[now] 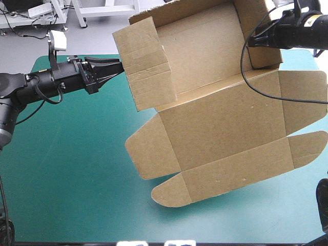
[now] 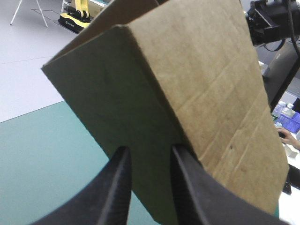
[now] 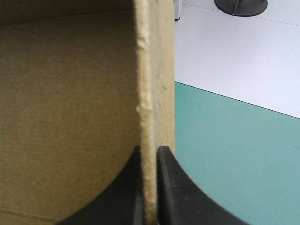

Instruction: Fold the box

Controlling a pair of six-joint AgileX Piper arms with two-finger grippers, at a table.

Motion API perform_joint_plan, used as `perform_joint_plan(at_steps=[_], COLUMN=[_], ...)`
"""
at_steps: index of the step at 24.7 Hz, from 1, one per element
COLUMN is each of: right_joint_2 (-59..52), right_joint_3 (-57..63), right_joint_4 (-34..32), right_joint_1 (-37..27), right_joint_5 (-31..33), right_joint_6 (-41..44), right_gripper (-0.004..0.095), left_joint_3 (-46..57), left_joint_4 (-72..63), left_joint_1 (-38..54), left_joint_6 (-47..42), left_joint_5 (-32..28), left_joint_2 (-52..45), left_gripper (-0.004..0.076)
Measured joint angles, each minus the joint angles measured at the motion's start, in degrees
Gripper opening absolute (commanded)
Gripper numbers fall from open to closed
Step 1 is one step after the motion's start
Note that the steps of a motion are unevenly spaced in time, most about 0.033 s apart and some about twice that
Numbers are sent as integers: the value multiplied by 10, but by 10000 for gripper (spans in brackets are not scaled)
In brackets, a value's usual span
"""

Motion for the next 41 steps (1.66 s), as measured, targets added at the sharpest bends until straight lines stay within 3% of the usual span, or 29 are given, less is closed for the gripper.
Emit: perform_joint_plan(at_steps=[21,26,33,41], right_joint_2=[8,35,48,49], right_joint_3=[0,1,1,3], right_joint_4=[19,-43,-66,-76], right_joint_1=[12,94,138,166], right_joint_5=[-1,-6,-10,-15], right_joint_6=[10,58,97,102], right_gripper=[-17,-18,-17,-18], left_joint_3=[-4,-4,-4,-4], left_joint_4=[1,28,126,209], left_joint_1=[0,0,0,0], left_joint_6=[-6,-11,-44,-107], left_joint_5=[14,-55,-155,-182], left_joint_2=[0,0,0,-1], left_gripper=[218,218,218,218])
